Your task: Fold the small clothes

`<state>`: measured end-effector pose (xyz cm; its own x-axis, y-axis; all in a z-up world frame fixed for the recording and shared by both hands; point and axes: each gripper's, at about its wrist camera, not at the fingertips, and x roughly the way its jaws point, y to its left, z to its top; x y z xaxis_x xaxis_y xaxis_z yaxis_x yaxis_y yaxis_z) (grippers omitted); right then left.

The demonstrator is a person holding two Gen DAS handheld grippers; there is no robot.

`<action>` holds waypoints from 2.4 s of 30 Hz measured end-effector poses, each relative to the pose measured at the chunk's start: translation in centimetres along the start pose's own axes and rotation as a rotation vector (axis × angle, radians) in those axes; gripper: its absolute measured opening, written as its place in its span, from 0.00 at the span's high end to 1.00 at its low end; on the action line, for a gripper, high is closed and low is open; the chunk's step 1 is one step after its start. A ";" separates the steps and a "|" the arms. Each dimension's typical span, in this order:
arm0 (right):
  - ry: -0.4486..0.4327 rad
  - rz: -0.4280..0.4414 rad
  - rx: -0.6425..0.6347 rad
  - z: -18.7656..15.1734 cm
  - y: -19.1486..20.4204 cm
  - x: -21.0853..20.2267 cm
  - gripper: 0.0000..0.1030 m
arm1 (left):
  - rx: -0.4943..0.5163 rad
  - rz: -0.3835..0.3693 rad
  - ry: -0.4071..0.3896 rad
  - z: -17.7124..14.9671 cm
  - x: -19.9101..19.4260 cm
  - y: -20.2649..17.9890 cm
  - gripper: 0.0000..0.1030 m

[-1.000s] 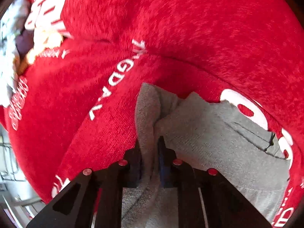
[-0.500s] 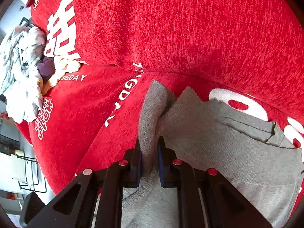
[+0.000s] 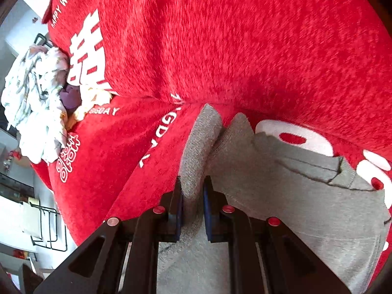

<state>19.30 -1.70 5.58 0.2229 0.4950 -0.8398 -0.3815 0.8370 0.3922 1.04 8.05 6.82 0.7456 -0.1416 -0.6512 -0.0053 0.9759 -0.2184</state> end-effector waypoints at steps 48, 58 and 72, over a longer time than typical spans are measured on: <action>-0.137 0.074 0.109 -6.7 -21.1 -14.6 0.85 | 0.443 0.040 0.188 -1.8 3.3 -27.9 0.91; -0.139 0.105 0.216 -9.7 -27.3 -13.0 0.85 | 0.550 0.064 0.262 -5.0 7.0 -31.9 0.91; -0.164 0.048 0.281 -11.2 -29.4 -11.8 0.87 | 0.593 0.099 0.261 -6.3 8.0 -32.9 0.91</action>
<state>17.82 -34.75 -0.22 0.3607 0.5470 -0.7555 -0.1376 0.8323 0.5370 2.98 -26.22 4.25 0.5741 -0.0095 -0.8187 0.3582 0.9021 0.2407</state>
